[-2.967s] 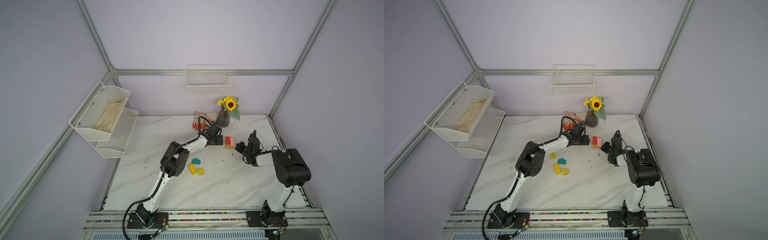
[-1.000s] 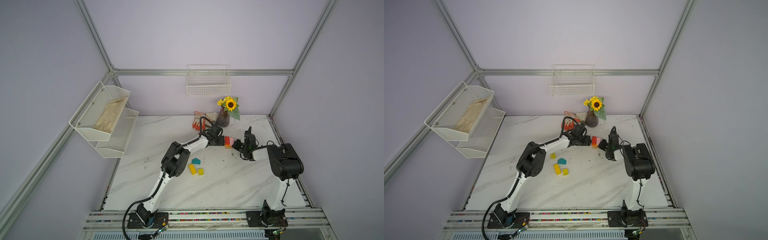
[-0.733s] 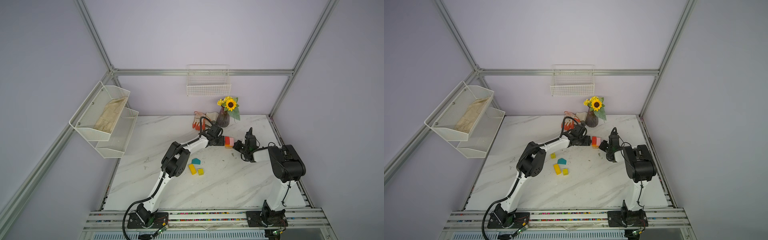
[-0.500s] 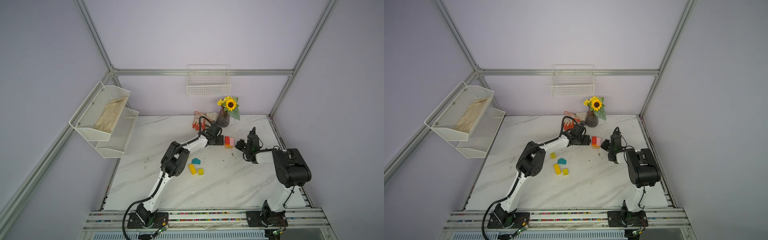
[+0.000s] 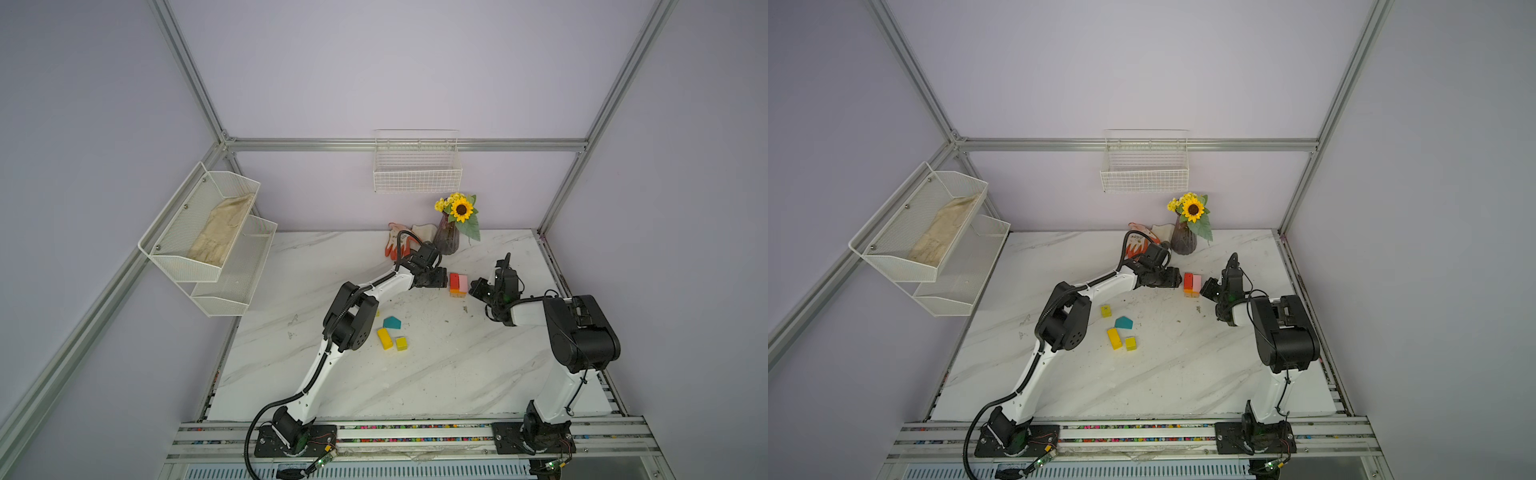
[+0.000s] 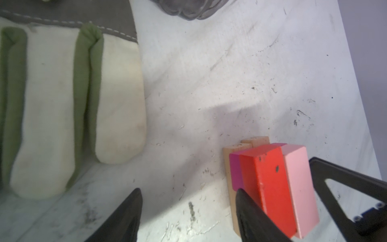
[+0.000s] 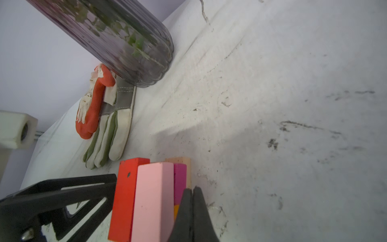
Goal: Build the wood block tower
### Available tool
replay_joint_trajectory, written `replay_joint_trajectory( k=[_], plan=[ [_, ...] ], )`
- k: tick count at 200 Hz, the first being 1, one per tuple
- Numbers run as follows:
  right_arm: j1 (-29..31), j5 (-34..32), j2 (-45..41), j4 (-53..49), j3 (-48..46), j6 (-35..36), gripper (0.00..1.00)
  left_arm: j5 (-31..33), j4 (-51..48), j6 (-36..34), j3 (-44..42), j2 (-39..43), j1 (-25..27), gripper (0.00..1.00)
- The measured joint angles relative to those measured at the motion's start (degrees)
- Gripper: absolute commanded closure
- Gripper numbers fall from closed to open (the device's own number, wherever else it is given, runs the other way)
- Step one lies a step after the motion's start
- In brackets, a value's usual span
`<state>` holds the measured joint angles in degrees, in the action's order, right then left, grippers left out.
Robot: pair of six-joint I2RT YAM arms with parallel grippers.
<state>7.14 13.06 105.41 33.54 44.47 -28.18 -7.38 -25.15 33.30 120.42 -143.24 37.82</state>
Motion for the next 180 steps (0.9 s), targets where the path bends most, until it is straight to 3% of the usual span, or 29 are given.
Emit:
replay_joint_trajectory(
  k=[70,180],
  plan=[
    [0.33,1.16,0.39,0.09,0.22,0.42,1.00,-4.66,0.50,0.09,1.73,-1.29,-0.37,0.30],
    [1.20,0.44,0.39,0.00,1.07,0.44,1.00,-4.83,0.48,0.13,1.73,-1.29,-0.98,0.30]
  ],
)
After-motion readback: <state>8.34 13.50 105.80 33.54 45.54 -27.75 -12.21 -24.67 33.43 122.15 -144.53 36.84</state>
